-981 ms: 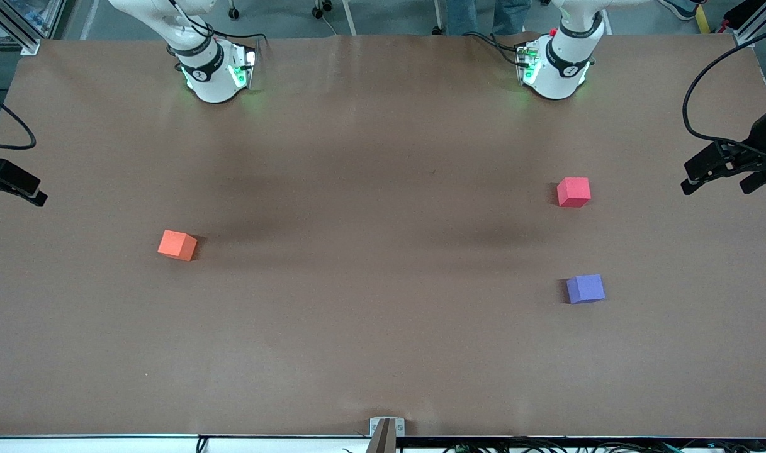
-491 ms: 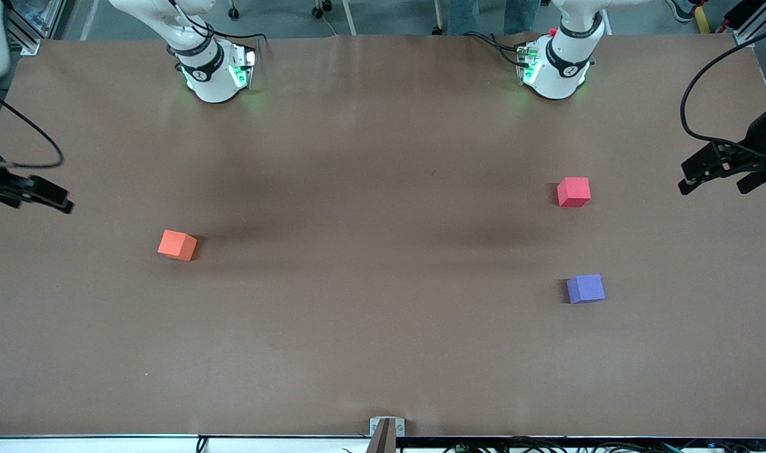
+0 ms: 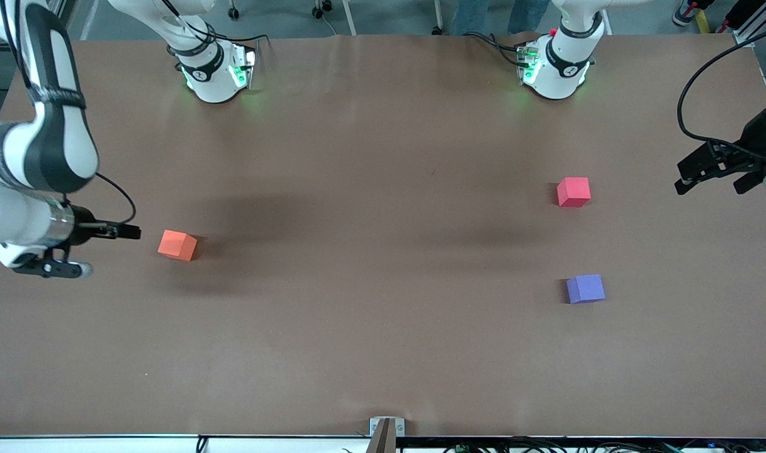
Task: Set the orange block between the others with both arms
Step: 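Reach the right gripper down to the orange cube and grasp it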
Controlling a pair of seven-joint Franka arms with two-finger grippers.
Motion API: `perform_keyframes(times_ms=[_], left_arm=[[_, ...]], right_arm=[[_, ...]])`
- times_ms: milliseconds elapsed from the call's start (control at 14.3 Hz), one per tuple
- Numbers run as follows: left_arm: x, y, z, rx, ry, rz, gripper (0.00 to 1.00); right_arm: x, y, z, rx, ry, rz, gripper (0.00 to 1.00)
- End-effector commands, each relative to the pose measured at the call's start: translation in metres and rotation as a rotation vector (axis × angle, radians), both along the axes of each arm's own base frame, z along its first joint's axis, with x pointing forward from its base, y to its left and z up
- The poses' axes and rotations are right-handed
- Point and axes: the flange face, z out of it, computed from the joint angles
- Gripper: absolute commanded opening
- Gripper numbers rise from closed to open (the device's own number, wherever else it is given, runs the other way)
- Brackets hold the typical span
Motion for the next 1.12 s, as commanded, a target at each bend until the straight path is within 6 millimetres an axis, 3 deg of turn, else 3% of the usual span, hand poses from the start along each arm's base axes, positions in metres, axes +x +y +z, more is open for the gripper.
perform_keyframes(times_ms=[0,210,561,1051], left_arm=[[-0.004,-0.001,0.002,0.021,-0.001,-0.005,1.0],[-0.004,-0.001,0.002,0.021,-0.001,-0.005,1.0],[-0.004,-0.001,0.001,0.021,0.0,-0.005,1.0],[-0.004,-0.002,0.002,0.021,-0.003,-0.005,1.0]], right_arm=[[0.009,0.009,-0.043,-0.001,0.017,0.017,1.0],[0.008,0.006,-0.08,0.0,0.063,0.009,1.0],[-0.017,0.007,-0.127,0.037,0.059,-0.03,1.0],[-0.023,-0.003,-0.151,0.034,0.075,-0.051,1.0]])
